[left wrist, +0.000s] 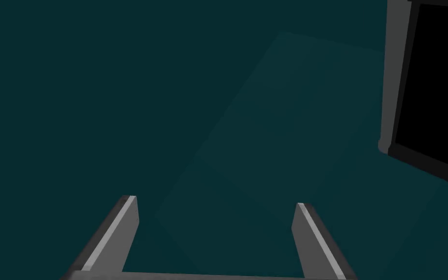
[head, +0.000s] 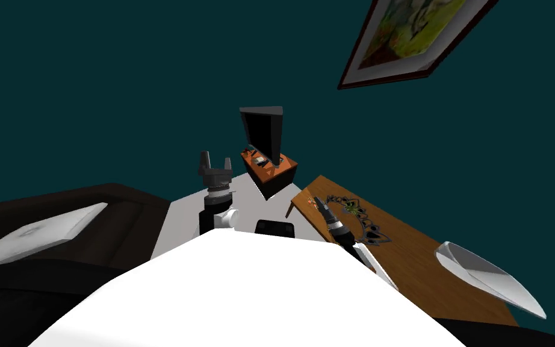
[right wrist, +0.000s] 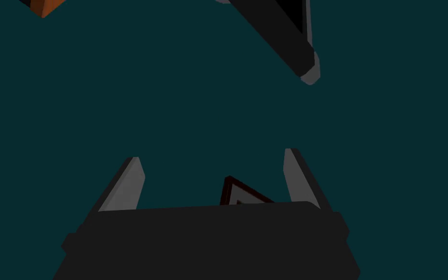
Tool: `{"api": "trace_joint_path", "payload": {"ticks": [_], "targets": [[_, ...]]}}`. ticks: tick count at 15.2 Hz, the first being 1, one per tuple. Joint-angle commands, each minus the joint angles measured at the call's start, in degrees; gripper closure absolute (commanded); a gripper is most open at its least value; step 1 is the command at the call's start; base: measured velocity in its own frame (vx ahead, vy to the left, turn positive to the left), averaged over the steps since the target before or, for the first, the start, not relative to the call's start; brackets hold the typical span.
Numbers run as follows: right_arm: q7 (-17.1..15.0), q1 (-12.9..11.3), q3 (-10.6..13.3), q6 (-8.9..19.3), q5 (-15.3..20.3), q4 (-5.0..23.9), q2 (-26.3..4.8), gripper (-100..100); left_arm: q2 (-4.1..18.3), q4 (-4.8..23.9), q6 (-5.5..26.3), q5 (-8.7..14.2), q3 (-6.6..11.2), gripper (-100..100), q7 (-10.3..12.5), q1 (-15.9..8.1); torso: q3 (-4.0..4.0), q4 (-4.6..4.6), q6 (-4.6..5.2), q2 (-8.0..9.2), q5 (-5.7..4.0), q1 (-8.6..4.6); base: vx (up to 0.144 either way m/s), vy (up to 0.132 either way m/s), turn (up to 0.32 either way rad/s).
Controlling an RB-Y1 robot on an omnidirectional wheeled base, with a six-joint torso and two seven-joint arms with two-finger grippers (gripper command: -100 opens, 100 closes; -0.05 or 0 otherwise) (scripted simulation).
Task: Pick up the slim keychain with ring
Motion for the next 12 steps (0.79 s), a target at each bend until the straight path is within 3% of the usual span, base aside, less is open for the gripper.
{"api": "trace_joint_path", "payload": {"ticks": [1,3,6,11,12], "targets": [[1.34,0.72,0.37,-0.49,2.13,2.86,-2.01,-100,0.0,0.0,0.0,0.0,0.0,0,0.0,0.0,0.0,0.0,0.0,0.0,0.0,0.0,0.016,0.015,0.363],[1.34,0.72,0.37,-0.49,2.13,4.29,-2.01,-100,0.0,0.0,0.0,0.0,0.0,0,0.0,0.0,-0.01,-0.01,0.01,-0.03,0.0,0.0,0.016,0.006,0.212],[3.11,1.56,0.85,-1.0,5.36,9.01,-5.01,-100,0.0,0.0,0.0,0.0,0.0,0,0.0,0.0,-0.01,0.0,0.01,-0.02,0.0,-0.01,0.017,0.01,0.317],[4.0,1.97,1.09,-1.22,7.01,13.72,-6.44,-100,0.0,0.0,0.0,0.0,0.0,0,0.0,0.0,-0.02,-0.01,0.01,-0.04,0.0,-0.02,0.019,0.004,0.236],[4.88,2.37,1.33,-1.43,8.67,15.54,-7.82,-100,0.0,0.0,0.0,0.0,0.01,0,0.0,0.01,-0.02,-0.01,0.04,-0.03,0.0,-0.03,0.021,0.006,0.349]]}}
